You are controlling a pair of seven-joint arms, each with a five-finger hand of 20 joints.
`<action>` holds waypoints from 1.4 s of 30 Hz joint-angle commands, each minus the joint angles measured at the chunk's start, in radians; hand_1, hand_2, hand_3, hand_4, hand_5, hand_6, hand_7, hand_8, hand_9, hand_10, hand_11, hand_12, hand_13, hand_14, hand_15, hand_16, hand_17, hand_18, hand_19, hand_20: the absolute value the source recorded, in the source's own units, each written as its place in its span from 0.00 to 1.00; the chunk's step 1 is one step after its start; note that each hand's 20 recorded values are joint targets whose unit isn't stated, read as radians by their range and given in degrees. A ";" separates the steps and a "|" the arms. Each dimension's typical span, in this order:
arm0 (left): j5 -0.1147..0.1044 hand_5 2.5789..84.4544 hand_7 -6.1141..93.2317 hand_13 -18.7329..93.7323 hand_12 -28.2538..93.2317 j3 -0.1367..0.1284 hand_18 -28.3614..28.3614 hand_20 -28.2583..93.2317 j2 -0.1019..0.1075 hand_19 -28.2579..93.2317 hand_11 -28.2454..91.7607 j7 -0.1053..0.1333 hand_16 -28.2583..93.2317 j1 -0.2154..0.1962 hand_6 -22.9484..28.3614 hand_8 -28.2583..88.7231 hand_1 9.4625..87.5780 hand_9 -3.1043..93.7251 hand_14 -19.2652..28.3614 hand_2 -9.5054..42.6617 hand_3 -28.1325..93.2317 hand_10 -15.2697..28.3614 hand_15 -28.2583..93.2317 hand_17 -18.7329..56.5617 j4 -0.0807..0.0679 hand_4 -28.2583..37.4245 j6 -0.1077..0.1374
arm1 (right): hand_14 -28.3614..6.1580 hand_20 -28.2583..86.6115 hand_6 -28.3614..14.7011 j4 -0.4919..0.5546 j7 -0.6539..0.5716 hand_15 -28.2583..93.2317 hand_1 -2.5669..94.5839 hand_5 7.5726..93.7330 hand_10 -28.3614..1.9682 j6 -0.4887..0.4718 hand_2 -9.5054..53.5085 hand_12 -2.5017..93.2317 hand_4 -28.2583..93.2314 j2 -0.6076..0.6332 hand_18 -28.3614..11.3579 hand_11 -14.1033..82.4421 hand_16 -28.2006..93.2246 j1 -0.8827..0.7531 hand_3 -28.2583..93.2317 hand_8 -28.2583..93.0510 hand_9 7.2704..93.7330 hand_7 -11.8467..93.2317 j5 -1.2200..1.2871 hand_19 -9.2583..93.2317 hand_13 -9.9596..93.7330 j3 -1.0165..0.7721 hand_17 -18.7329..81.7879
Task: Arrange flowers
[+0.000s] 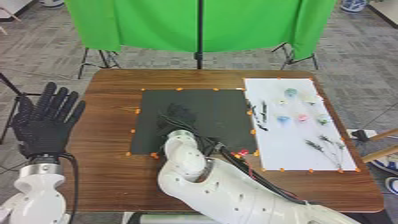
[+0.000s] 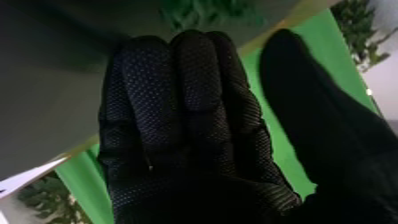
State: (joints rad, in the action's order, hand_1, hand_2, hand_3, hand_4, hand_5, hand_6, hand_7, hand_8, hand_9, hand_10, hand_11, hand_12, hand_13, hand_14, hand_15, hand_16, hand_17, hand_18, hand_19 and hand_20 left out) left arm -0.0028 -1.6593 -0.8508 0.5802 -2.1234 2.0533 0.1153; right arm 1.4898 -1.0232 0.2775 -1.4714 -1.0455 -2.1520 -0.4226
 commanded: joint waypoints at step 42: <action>0.037 0.49 0.17 0.40 0.32 -0.101 0.73 0.33 -0.117 0.46 0.41 -0.177 0.19 -0.141 0.60 0.17 0.18 0.40 0.71 0.43 0.84 0.69 0.48 0.20 0.046 0.00 0.096 | 0.00 0.49 0.42 0.308 0.322 0.74 0.23 0.62 0.14 -0.559 0.30 0.19 0.09 0.193 0.00 0.29 0.33 -0.114 0.84 0.15 0.49 0.21 0.015 0.70 0.40 -0.055 0.31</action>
State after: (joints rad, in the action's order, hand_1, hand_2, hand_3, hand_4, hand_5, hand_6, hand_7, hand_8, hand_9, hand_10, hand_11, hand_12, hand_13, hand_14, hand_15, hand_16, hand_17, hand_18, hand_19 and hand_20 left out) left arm 0.0273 -1.7698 -0.9663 0.4199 -2.2601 2.1115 0.2067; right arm 1.8122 -0.7000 -0.2245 -1.2564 -1.1502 -2.1430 -0.4795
